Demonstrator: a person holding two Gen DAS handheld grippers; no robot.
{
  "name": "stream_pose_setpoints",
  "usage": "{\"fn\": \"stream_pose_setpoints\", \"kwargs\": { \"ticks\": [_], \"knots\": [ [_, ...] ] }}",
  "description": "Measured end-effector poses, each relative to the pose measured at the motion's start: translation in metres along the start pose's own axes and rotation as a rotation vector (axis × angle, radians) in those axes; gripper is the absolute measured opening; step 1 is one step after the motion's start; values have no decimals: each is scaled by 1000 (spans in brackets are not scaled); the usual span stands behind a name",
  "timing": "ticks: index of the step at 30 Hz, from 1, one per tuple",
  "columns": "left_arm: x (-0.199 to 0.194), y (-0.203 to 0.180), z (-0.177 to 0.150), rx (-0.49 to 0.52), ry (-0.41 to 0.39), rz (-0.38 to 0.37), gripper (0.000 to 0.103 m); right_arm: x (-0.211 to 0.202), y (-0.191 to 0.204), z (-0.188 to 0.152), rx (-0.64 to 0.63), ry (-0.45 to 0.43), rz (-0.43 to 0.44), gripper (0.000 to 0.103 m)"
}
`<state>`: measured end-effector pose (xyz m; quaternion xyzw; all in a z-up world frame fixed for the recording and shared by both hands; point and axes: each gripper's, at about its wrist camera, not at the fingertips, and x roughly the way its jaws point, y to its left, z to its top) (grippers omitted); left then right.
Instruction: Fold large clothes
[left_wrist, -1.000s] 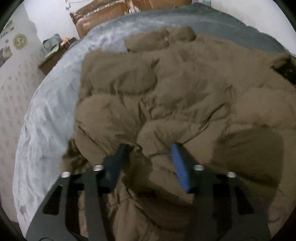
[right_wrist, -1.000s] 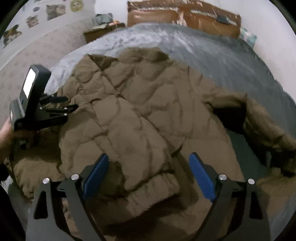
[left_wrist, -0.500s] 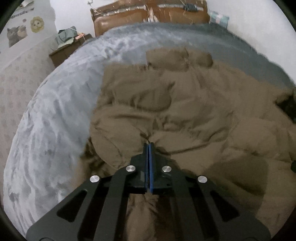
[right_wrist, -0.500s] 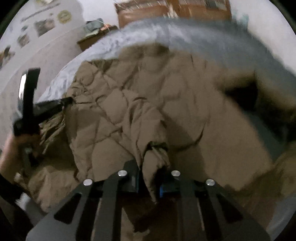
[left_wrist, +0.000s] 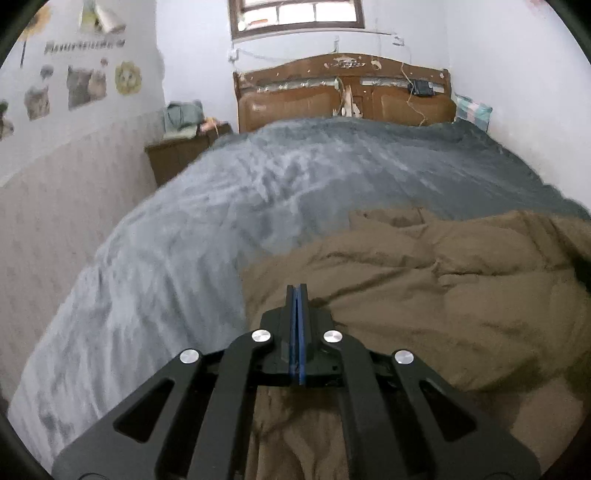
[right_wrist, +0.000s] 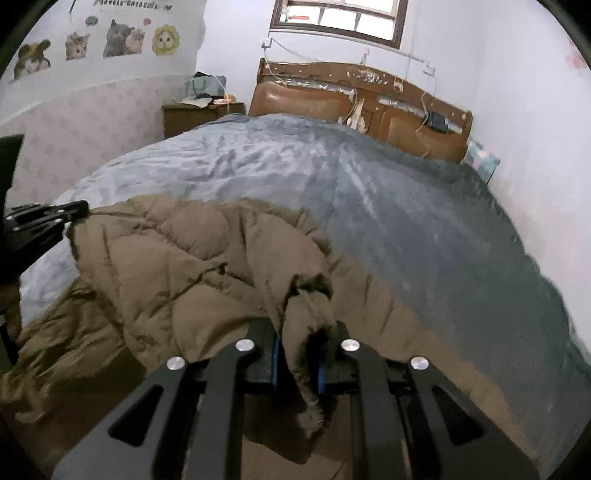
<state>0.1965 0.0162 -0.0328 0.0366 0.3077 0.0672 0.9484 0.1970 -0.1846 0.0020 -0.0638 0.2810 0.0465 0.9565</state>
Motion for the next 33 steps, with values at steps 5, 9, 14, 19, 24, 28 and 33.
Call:
{"fn": "stream_pose_setpoints", "kwargs": {
  "ticks": [5, 9, 14, 19, 24, 28, 33],
  "knots": [
    [60, -21, 9, -10, 72, -26, 0, 72, -17, 29, -41, 65, -55, 14],
    [113, -34, -15, -74, 203, -87, 32, 139, -31, 24, -45, 164, -86, 15],
    [142, -47, -50, 28, 219, 13, 49, 190, -38, -6, -29, 299, -80, 51],
    [156, -23, -50, 33, 261, 172, 58, 195, -54, -25, 29, 354, -68, 77],
    [159, -15, -45, 116, 270, 266, 66, 180, -60, -33, 12, 390, -71, 78],
    [130, 10, -35, -9, 236, 213, 64, 138, -61, -33, 46, 333, -32, 78],
    [31, 30, -27, -128, 76, 78, 82, 43, -71, -35, 130, 169, 21, 88]
  ]
}}
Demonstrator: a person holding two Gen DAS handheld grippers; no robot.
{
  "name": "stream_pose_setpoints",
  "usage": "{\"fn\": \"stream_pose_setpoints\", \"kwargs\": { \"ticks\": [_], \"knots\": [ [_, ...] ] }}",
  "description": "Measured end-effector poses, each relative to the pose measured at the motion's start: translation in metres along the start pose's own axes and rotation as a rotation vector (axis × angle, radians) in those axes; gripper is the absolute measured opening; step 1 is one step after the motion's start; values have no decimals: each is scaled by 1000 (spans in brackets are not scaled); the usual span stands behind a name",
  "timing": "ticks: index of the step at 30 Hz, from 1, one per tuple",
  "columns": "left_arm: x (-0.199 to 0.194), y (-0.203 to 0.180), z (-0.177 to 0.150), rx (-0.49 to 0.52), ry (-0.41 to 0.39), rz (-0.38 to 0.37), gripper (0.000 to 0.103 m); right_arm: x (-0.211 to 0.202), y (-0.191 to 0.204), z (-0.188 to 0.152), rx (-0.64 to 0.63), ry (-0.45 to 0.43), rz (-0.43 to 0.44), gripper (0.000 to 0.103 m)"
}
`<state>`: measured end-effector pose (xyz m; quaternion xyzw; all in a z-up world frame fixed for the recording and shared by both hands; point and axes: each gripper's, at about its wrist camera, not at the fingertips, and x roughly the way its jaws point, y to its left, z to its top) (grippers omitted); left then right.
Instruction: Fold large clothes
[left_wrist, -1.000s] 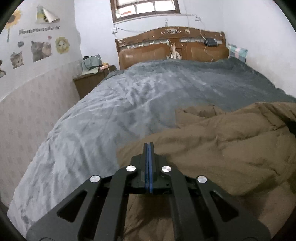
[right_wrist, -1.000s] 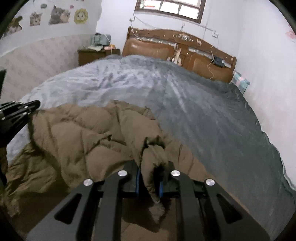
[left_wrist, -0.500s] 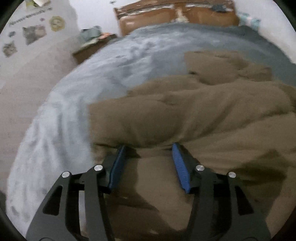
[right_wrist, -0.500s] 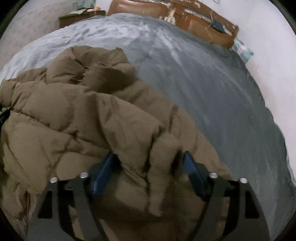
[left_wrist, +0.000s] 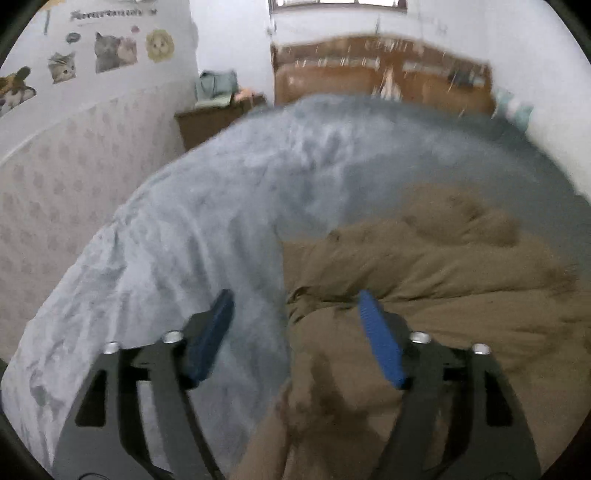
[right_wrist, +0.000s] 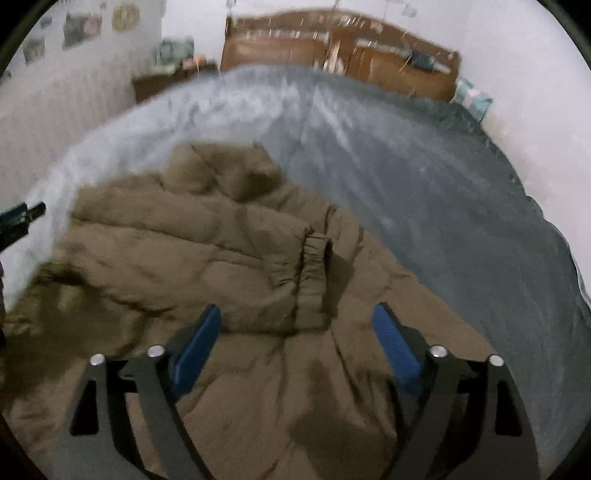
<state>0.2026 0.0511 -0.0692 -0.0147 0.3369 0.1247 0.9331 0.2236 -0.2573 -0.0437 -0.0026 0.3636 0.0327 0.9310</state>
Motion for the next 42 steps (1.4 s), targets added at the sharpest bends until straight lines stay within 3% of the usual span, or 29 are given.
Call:
{"fn": "stream_pose_setpoints", "kwargs": {
  "ticks": [2, 7, 10, 15, 19, 22, 24, 28, 33, 35, 38, 42],
  "knots": [
    [-48, 8, -1, -11, -59, -31, 91, -41, -3, -15, 44, -53, 17, 91],
    [-151, 5, -11, -17, -139, -118, 100, -111, -12, -48, 92, -112, 20, 95],
    [-187, -5, -28, 58, -197, -70, 100, -137, -21, -69, 111, -122, 4, 95],
    [-225, -10, -52, 126, -172, -60, 100, -165, -56, -108, 169, -110, -68, 95],
    [-267, 1, -44, 45, -146, -129, 100, -181, -101, -133, 229, -89, -253, 95],
    [-289, -7, -37, 2, -128, -175, 100, -188, -132, -143, 373, -84, -251, 95],
    [-307, -19, -29, -17, -164, -203, 100, -189, -143, -145, 413, -86, -257, 95],
    [-306, -41, -37, 43, -196, -206, 100, -171, -143, -150, 379, -31, -254, 95],
    [-262, -42, -71, 30, -114, -241, 100, -140, -139, -153, 341, 43, -276, 95],
    [-247, -37, -76, 44, -99, -214, 100, -132, -142, -153, 335, 57, -281, 95],
    [-224, -21, -67, 2, -71, -169, 100, -112, -149, -153, 335, 93, -313, 95],
    [-197, -8, -42, -57, -24, -167, 100, -82, -157, -157, 357, 147, -323, 94]
  ]
}}
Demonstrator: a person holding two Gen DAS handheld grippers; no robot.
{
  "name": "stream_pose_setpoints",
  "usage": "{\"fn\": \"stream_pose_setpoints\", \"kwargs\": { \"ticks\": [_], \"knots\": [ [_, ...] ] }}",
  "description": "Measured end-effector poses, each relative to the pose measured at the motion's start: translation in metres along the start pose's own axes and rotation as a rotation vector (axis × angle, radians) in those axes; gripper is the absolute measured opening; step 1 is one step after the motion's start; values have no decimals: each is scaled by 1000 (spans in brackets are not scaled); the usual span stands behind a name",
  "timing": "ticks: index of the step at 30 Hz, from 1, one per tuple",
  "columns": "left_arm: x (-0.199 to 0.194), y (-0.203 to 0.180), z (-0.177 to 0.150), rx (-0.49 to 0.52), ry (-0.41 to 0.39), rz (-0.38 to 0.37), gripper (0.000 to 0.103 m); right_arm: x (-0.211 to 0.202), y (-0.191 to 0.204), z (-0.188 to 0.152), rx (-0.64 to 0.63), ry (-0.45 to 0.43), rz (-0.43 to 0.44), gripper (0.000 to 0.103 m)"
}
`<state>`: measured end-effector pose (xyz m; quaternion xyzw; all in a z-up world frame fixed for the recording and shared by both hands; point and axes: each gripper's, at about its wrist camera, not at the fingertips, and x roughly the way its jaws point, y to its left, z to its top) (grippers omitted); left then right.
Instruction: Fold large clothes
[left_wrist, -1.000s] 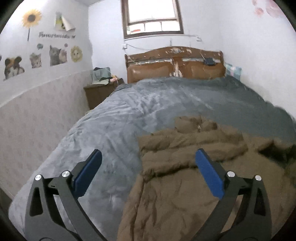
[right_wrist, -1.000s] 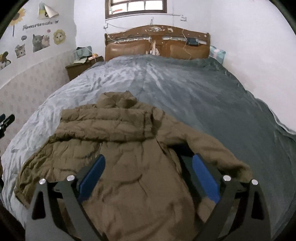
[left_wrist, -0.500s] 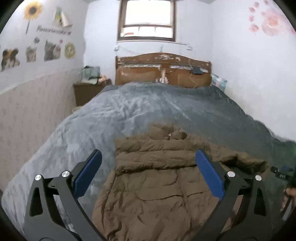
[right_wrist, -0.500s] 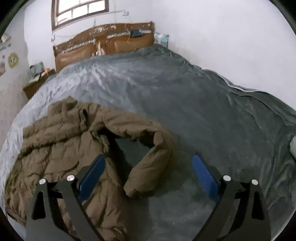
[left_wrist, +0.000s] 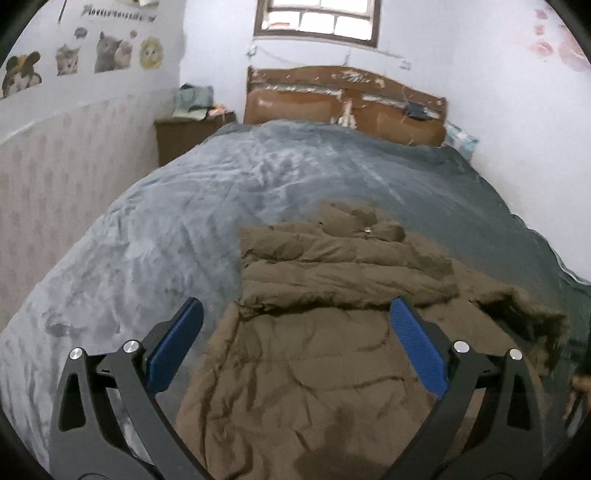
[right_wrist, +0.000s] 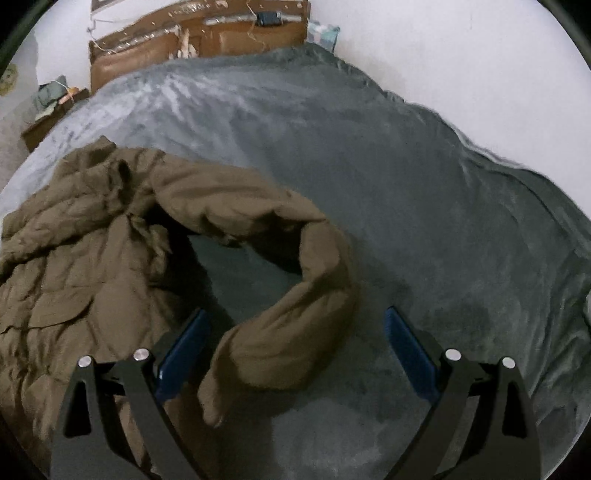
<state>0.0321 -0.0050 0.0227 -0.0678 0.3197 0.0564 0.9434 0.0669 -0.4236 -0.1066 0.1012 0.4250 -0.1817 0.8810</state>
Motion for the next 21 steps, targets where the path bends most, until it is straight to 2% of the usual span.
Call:
{"fn": "stream_pose_setpoints", "kwargs": {
  "ticks": [1, 2, 3, 4, 6, 8, 10, 13, 15, 17, 18, 21],
  "knots": [
    [7, 1, 6, -4, 7, 3, 100, 8, 1, -1, 1, 19, 3, 93],
    [11, 3, 11, -15, 9, 0, 100, 13, 1, -3, 2, 36, 5, 82],
    [20, 5, 15, -39, 16, -3, 100, 23, 2, -5, -3, 71, 14, 64],
    [25, 6, 17, -55, 24, -10, 100, 28, 2, -7, -7, 88, 12, 56],
    [37, 8, 15, -86, 39, -39, 100, 33, -3, -7, 10, 98, -32, 32],
    [45, 14, 8, -128, 55, -89, 100, 35, -9, -5, 37, 92, -56, 24],
    [55, 22, -5, -163, 69, -117, 100, 32, -18, 0, 64, 55, -112, 20],
    [71, 30, -17, -146, 92, -79, 100, 15, -32, 13, 117, -48, -192, 17],
    [80, 41, -18, -185, 99, -59, 100, -2, -39, 25, 152, -138, -217, 16],
    [83, 51, -16, -245, 112, -84, 100, -20, -40, 35, 185, -231, -201, 16],
    [82, 52, -15, -257, 107, -92, 100, -34, -35, 41, 200, -304, -155, 16],
    [74, 46, -11, -216, 66, -85, 100, -56, -17, 54, 195, -406, -43, 16]
  ]
}}
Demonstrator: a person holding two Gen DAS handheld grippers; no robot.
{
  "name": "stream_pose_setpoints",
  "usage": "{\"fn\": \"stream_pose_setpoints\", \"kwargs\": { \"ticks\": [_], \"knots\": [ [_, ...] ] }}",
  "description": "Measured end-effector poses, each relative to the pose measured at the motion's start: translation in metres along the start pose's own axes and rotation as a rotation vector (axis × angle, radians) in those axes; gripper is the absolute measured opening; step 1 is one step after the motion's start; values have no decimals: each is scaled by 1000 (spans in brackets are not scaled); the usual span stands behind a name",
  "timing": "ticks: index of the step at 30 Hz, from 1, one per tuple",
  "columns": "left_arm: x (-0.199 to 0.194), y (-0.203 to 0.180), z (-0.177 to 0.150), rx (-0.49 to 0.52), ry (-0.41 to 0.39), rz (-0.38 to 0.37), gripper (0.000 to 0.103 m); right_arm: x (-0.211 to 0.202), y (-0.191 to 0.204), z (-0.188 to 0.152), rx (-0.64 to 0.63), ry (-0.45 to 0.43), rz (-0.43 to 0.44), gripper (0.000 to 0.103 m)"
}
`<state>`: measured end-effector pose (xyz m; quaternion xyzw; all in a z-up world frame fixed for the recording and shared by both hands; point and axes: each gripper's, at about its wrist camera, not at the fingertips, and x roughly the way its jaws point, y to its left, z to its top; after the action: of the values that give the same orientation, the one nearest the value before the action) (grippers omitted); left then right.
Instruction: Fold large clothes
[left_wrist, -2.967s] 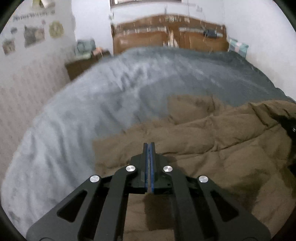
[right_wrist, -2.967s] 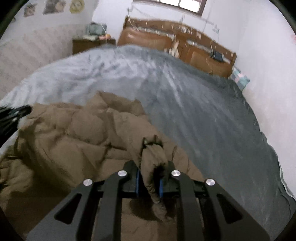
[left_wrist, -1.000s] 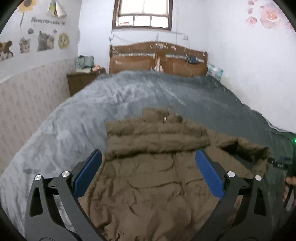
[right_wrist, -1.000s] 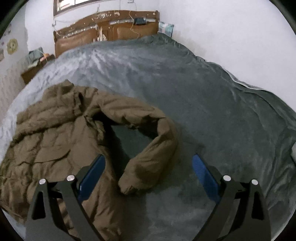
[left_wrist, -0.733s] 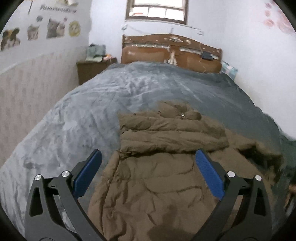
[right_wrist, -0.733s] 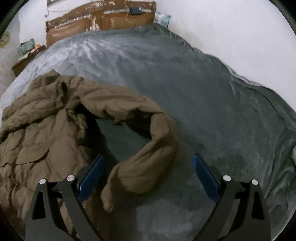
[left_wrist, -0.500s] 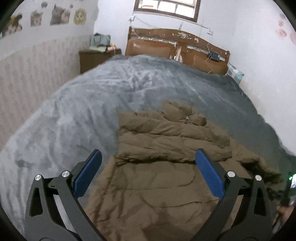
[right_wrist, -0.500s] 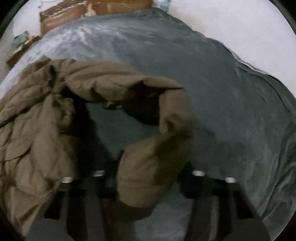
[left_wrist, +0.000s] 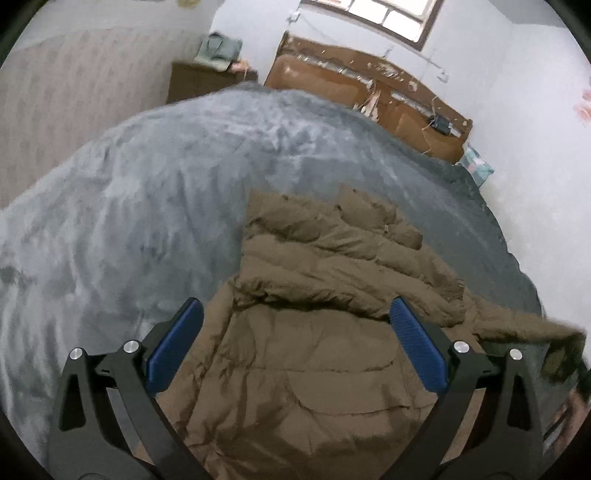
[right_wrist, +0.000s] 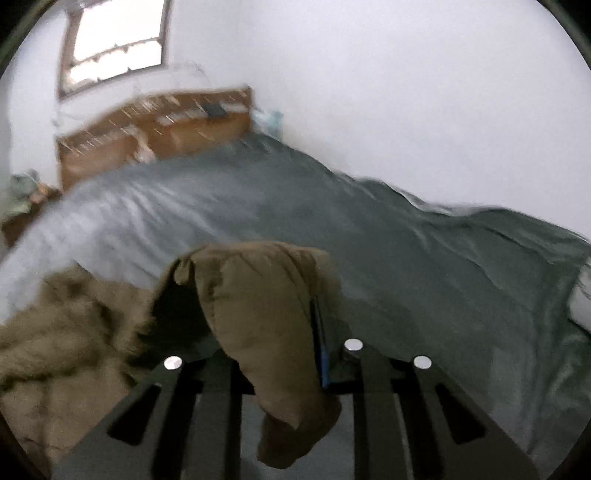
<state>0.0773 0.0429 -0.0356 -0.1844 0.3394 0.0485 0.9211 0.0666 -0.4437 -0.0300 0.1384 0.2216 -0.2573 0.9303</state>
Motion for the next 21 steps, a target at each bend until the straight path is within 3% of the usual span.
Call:
{"fn": "stream_pose_setpoints", "kwargs": {
  "ticks": [6, 10, 11, 13, 15, 17, 20, 21],
  "knots": [
    [-9, -6, 2, 5, -31, -28, 100, -21, 79, 8, 6, -55, 413, 16],
    [0, -9, -3, 31, -15, -22, 100, -25, 155, -29, -123, 46, 646, 19],
    [2, -10, -4, 37, -14, -15, 100, -27, 166, -38, -155, 62, 665, 20],
    [6, -11, -7, 37, -6, -11, 100, -35, 199, -66, -303, 83, 683, 33],
    [10, -14, -9, 48, 0, -11, 100, -32, 218, -87, -386, 92, 656, 74],
    [13, -19, -12, 74, 1, -5, 100, -35, 225, -100, -432, 106, 647, 82],
    [17, -25, -16, 109, 3, 10, 100, -49, 232, -114, -556, 106, 579, 82],
    [18, -27, -17, 115, 4, 10, 100, -59, 232, -117, -602, 99, 549, 87]
  ]
}}
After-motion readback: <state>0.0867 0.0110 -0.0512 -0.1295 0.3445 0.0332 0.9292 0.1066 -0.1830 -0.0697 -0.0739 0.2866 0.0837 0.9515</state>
